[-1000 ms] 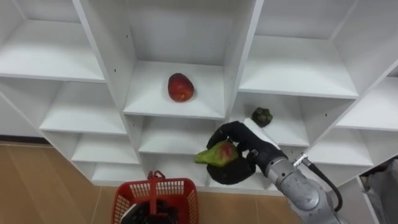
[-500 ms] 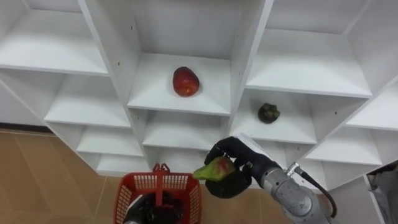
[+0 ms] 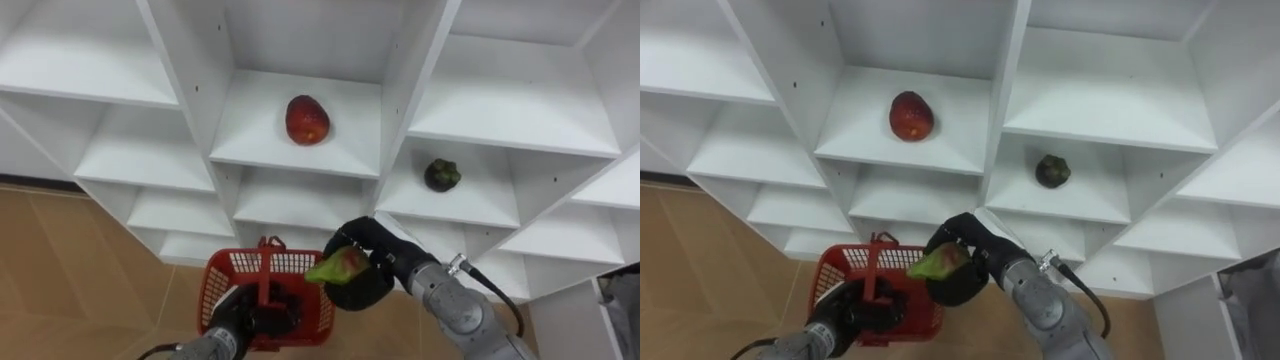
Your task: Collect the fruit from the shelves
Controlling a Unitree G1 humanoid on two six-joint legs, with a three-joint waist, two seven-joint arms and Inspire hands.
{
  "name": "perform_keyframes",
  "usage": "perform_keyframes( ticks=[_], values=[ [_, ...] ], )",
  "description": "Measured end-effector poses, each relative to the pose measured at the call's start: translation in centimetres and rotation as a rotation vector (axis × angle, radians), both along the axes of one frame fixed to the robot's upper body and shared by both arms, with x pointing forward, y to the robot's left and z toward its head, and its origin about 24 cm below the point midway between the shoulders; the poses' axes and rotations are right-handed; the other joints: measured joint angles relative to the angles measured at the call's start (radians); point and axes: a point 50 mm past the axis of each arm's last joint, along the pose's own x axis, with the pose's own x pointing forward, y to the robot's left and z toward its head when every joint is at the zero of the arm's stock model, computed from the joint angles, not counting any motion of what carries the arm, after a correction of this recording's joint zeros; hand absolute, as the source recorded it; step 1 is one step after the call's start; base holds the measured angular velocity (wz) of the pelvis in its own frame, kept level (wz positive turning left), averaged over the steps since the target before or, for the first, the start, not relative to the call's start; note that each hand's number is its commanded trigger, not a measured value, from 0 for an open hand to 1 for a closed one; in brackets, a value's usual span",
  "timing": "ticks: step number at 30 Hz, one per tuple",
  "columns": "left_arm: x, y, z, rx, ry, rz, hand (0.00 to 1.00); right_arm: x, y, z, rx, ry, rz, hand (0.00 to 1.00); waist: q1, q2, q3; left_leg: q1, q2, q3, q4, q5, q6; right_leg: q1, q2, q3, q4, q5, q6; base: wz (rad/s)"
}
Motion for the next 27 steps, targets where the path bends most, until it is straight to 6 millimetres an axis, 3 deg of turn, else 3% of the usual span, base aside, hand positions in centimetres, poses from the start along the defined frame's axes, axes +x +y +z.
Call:
perform_keyframes(
  ticks=[12,19,27],
  values=[
    [-0.4,-0.5,-0.4,0.020,0.028,-0.043,1.00,0.5,-0.4,-1.1,-0.036,0.038,-0.021,1.00,0.000,-0.003,0.0040,-0.025,0.000,0.002,-0.005,0.000,0.000,-0.032,0.001,0.006,-0.001,0.001,0.000,0.00],
    [1.0,-0.9,0.1,0.019,0.007,-0.091,1.00,1.7,0.2,-1.3,-0.061,0.042,-0.013,1.00,0.002,-0.022,0.0153,-0.027,0.000,0.002,-0.005,0.000,0.000,-0.033,0.001,0.005,-0.001,0.001,0.000,0.00],
    [0.6,-1.0,-0.3,0.039,0.033,-0.127,1.00,2.2,0.5,-1.3,-0.081,0.039,0.003,1.00,0.002,-0.023,0.0148,-0.028,0.000,0.002,-0.002,0.000,0.000,-0.032,0.000,0.001,-0.002,0.001,0.000,0.00]
  ],
)
